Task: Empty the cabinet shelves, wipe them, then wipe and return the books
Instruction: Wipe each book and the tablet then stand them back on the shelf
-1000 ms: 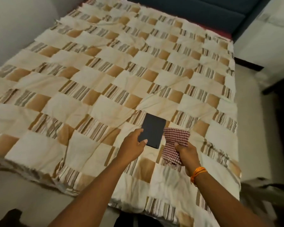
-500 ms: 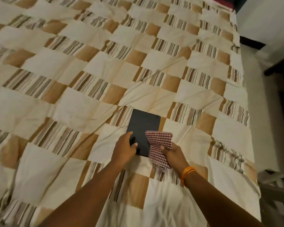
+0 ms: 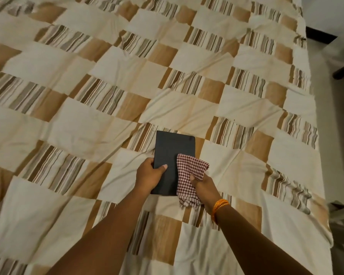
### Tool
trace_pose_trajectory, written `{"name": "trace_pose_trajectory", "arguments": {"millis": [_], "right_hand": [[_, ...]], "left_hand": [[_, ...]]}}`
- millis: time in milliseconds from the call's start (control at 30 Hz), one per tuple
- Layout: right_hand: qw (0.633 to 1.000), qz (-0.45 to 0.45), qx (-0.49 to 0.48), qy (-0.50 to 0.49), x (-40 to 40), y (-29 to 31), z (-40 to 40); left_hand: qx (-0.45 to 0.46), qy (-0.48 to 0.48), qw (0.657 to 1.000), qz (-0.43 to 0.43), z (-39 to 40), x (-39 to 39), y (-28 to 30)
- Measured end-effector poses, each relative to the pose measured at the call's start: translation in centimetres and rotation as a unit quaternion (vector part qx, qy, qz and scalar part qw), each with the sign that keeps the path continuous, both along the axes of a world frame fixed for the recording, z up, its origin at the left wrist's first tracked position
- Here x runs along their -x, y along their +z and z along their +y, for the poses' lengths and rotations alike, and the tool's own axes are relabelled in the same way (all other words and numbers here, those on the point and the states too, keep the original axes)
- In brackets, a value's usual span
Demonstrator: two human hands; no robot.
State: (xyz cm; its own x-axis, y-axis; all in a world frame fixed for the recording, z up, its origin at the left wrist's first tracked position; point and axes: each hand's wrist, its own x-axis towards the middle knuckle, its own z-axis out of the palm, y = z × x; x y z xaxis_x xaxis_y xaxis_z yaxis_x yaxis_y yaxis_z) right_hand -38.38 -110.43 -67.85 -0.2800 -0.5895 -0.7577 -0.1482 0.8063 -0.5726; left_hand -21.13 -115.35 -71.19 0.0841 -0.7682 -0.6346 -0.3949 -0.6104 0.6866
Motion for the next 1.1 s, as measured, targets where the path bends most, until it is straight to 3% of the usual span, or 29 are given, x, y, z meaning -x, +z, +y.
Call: {"name": "trace_pose_trajectory", "arguments": {"millis": [133, 400, 633, 933, 1100], "right_hand": [[0.999, -0.03, -0.007, -0.027, 0.0, 1.6, -0.3], [0.997, -0.062, 0.032, -0.036, -0.3, 8.1, 0.1], [0.964, -0.207, 0.09, -0.141, -1.0, 17.4, 2.7], [0.93, -0.329, 0.098, -0.132, -3.9, 28.3, 9.0], [0.923, -0.368, 0.093, -0.065, -5.4, 32.4, 11.6]], "left_hand": [[-0.006, 0.019, 0.996, 0.084, 0.3, 0.4, 2.3], [0.023, 0.092, 0.986, 0.134, 1.5, -1.4, 9.6], [0.045, 0.179, 0.962, 0.2, 4.3, -3.6, 18.3], [0.117, 0.253, 0.942, 0.185, 13.3, -6.5, 29.3], [0.15, 0.306, 0.924, 0.172, 18.6, -8.2, 34.3]]}}
